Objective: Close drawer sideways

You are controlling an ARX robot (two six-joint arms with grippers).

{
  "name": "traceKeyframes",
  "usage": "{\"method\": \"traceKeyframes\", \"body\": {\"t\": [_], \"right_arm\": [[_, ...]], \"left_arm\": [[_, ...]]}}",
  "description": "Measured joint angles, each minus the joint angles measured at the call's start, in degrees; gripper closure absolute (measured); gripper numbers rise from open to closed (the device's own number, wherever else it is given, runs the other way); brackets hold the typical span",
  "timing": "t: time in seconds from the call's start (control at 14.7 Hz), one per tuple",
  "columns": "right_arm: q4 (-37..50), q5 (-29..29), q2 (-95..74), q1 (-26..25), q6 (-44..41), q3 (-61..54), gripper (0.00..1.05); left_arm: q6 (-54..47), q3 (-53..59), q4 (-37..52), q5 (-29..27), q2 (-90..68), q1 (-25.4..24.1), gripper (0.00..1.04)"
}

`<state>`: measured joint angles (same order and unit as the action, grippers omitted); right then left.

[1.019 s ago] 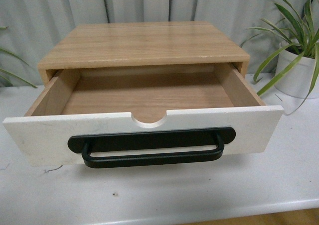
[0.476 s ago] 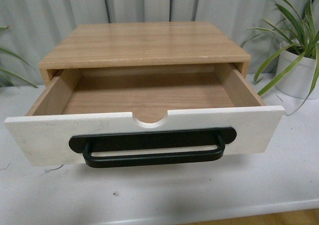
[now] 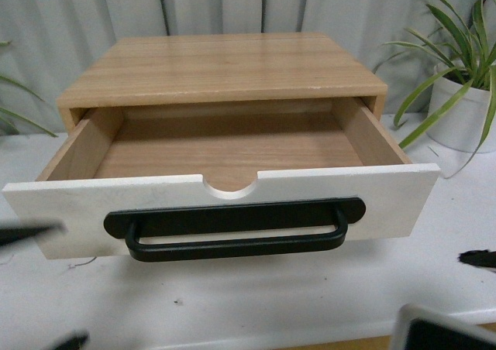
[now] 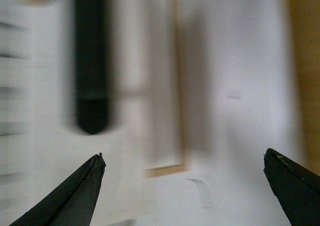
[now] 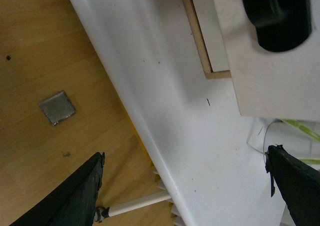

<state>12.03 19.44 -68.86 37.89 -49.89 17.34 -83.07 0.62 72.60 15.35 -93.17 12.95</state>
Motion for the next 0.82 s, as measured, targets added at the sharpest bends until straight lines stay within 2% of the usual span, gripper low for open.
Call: {"method": "traceKeyframes", "body": {"t": [0.14, 0.2, 0.48, 0.61, 0.82], "right_arm": [[5.3, -1.7, -8.4, 0.7, -1.7, 3.5, 0.06], [8.3, -4.6, -14.2, -1.5, -2.1, 6.7, 0.06], [7.0, -7.4, -18.3, -4.7, -2.7, 10.2, 0.06], [6.8, -9.1, -19.5, -5.0, -2.7, 11.5, 0.06], [6.9, -10.4, -22.3, -5.8, -2.9, 13.2, 0.06]], "left_arm": [[-1.7, 0.3, 0.7, 1.6, -23.9, -1.9, 0.07], [-1.5, 0.2, 1.2, 1.8, -17.5, -4.7, 0.07], [2.9, -0.5, 1.2, 1.4, -3.0, -6.4, 0.07], [4.3, -1.4, 1.5, 1.1, -0.6, -5.3, 0.07], [5.0, -2.8, 1.1, -1.2, -3.5, -1.0, 0.07]]}}
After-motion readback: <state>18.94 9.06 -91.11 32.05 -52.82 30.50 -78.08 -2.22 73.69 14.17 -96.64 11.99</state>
